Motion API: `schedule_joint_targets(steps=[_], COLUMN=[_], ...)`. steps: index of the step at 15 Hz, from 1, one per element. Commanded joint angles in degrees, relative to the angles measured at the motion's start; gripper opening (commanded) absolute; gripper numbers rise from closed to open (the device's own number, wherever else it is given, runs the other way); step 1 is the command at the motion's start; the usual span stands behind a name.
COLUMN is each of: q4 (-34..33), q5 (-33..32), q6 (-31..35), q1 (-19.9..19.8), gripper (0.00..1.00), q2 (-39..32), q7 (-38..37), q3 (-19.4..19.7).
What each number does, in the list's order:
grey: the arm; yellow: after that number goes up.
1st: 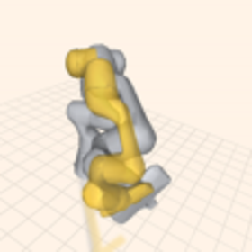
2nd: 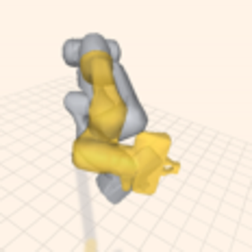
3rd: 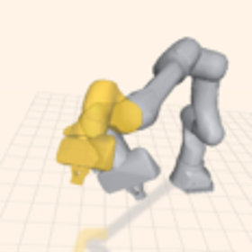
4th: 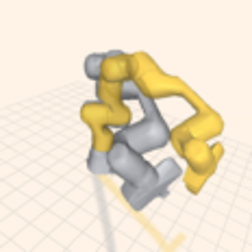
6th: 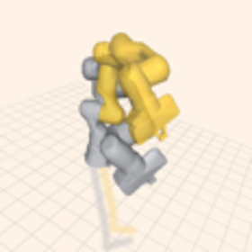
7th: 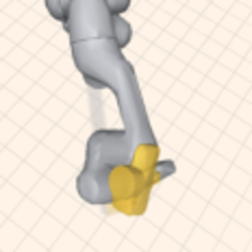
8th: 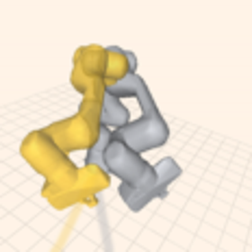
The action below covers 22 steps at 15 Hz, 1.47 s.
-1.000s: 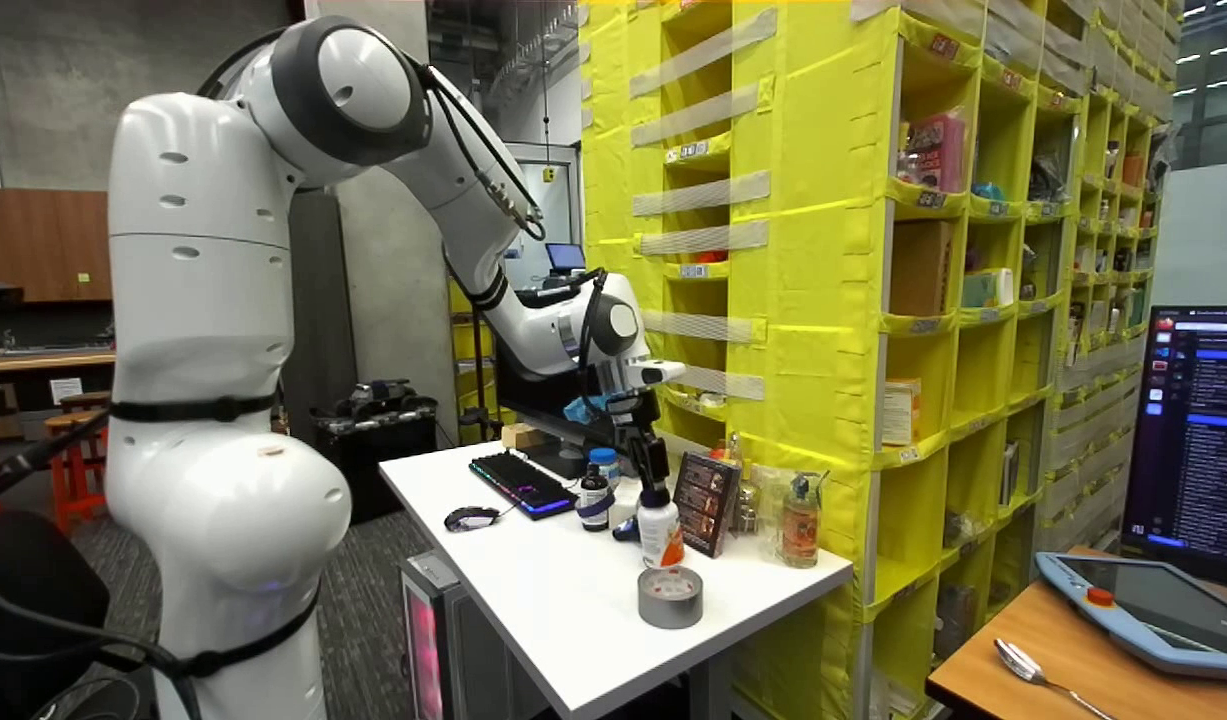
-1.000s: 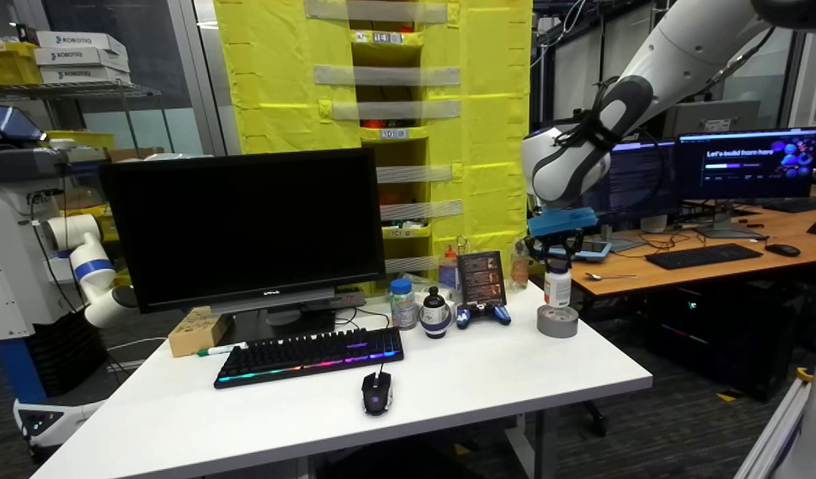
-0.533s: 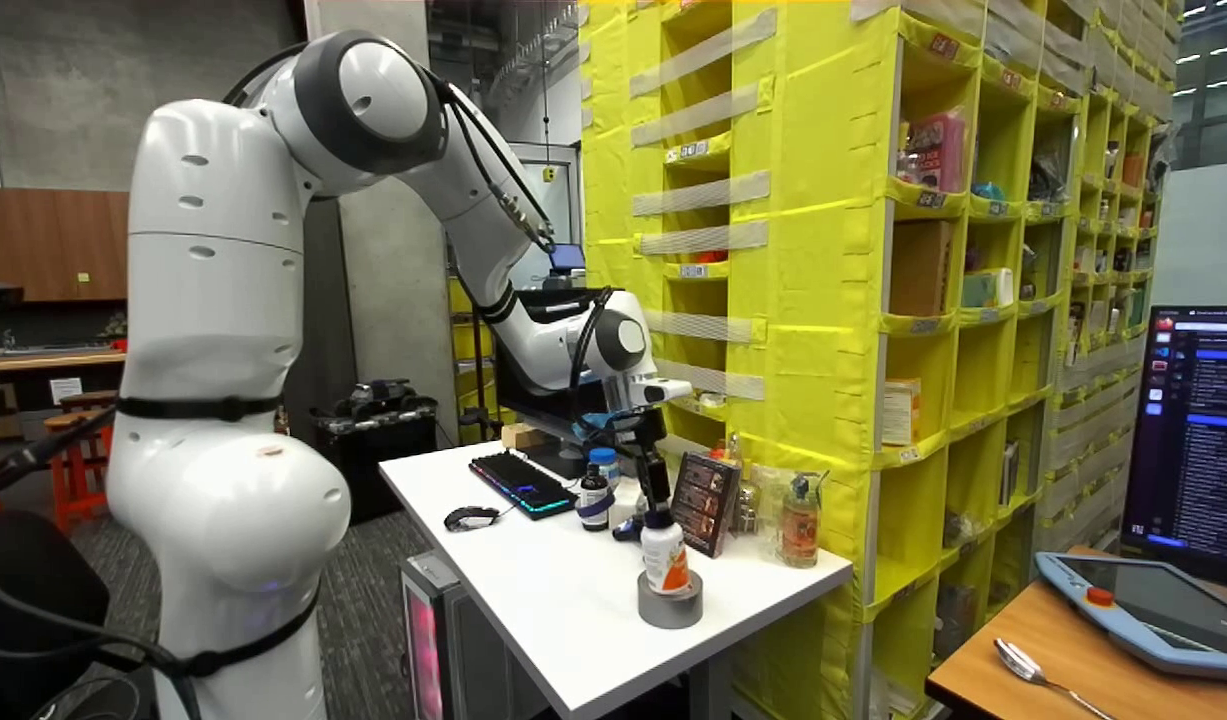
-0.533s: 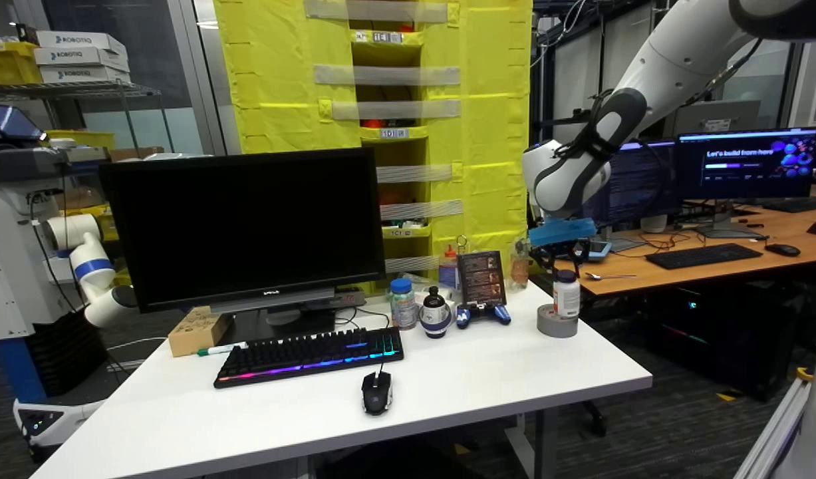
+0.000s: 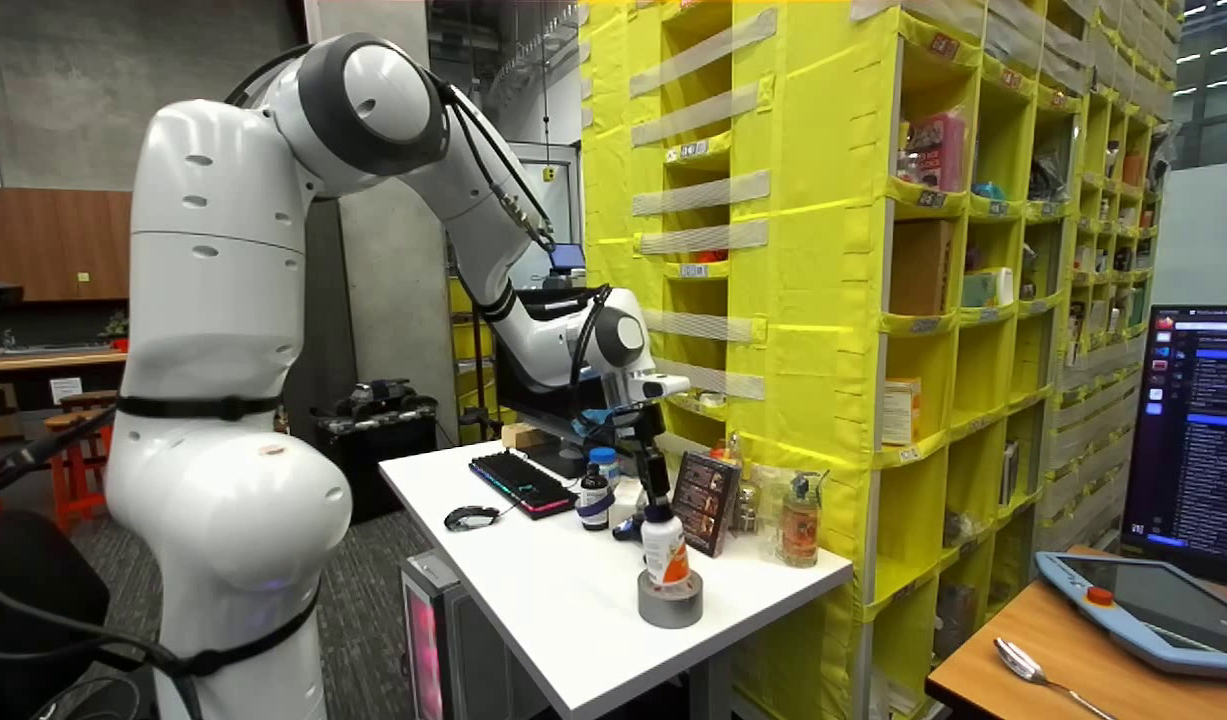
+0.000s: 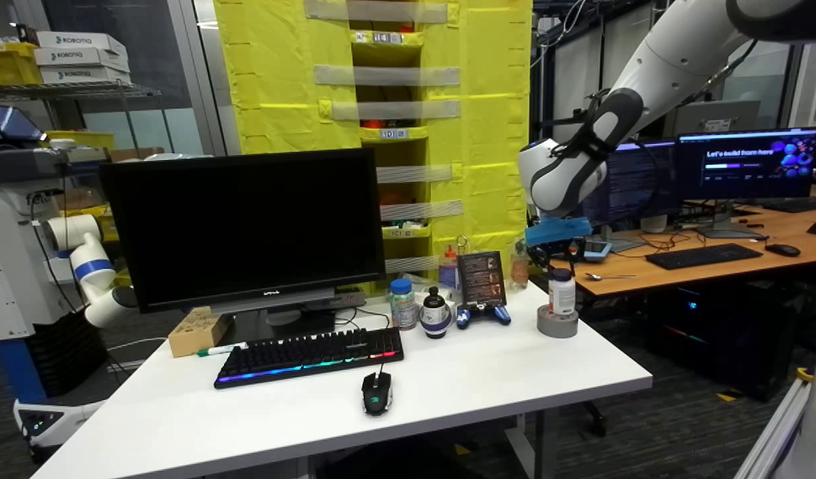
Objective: Remove the white bottle from the grey masking tape, put it on the table and hen put it back in the center of the grey masking tape
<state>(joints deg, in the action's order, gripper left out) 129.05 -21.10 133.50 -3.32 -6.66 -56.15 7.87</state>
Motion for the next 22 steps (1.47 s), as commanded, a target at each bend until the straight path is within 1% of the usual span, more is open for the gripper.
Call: schedule_joint_targets(steps=[1,6,7,8,10,11,12,18,22], q4=[-1.2,-1.8,-1.8,-1.9,-2.1,-2.1,-2.2,-2.1,0.1], q5=[-1.3,-0.6,-0.6,-0.7,-0.9,-0.9,-1.0,-0.8,3.4], q6=[-0.7,-0.7,-0.7,-0.6,-0.6,-0.5,-0.5,0.1,4.1], q1=[0.5,1.0,1.2,1.4,1.7,1.8,1.9,2.2,2.2], gripper=[0.27,0.27,0.77,0.78,0.88,0.95,0.99,1.0,1.0], q2=[-0.5,-2.0,-2.3,-2.6,-2.9,-3.0,-3.1,-3.1,-0.8], q7=[-0.6,0.2,0.1,0.2,0.0,0.0,0.0,0.8,9.1], q3=[-0.1,-0.5,-0.5,-0.4,-0.3,-0.3,-0.2,-0.3,-2.1])
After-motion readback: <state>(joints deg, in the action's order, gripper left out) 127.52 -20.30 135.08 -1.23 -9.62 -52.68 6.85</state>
